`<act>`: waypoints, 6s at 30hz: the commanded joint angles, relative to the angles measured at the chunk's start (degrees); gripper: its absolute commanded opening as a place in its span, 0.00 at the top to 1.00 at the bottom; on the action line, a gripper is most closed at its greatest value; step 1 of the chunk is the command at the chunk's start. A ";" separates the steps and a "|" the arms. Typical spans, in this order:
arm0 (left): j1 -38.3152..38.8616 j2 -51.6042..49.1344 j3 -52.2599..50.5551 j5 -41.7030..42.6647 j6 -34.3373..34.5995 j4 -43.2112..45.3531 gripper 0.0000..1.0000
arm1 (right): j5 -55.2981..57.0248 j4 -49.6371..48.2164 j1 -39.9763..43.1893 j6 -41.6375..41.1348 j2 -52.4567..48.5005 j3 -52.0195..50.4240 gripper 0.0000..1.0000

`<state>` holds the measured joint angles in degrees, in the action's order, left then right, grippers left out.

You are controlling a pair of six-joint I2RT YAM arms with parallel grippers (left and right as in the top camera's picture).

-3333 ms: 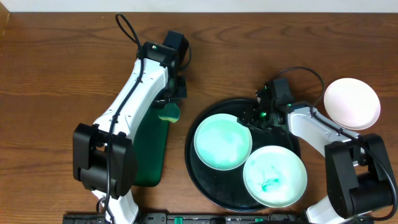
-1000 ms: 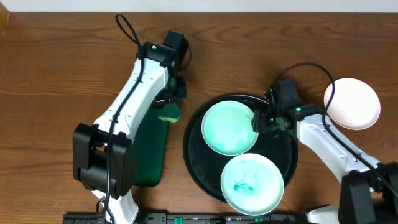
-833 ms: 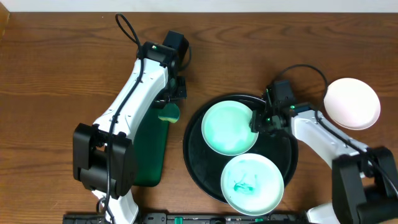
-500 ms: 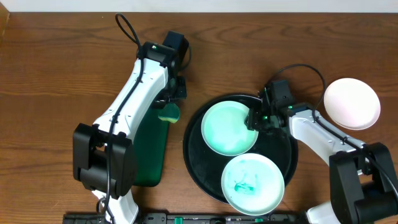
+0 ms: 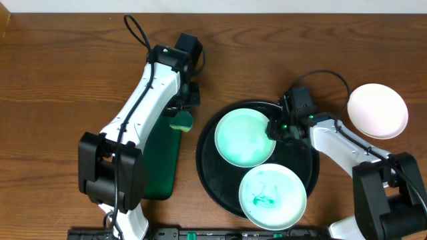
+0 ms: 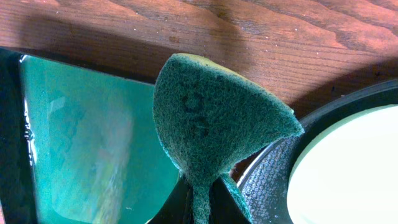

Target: Clean dirty plates on tray and stack at the side

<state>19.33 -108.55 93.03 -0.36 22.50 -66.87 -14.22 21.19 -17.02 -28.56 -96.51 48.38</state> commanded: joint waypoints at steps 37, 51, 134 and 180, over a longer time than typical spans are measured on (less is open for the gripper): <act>-0.13 0.28 -0.11 -0.28 -0.17 -1.27 0.93 | 18.84 27.30 -1.79 1.55 26.01 -2.32 0.99; -0.13 0.28 -0.11 -0.31 -1.05 -1.66 0.93 | -9.66 22.45 -1.79 -7.52 26.01 -2.32 0.98; -0.15 0.22 -1.68 -0.33 -2.34 0.96 0.93 | 83.76 28.37 -30.49 55.45 16.11 20.68 0.99; -0.15 0.22 -1.68 -0.33 -2.36 0.94 0.93 | 48.06 31.93 -22.80 4.46 15.89 20.50 0.99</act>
<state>19.33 -108.55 91.55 -0.36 20.91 -65.76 45.34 53.06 -44.71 -4.93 -80.60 67.83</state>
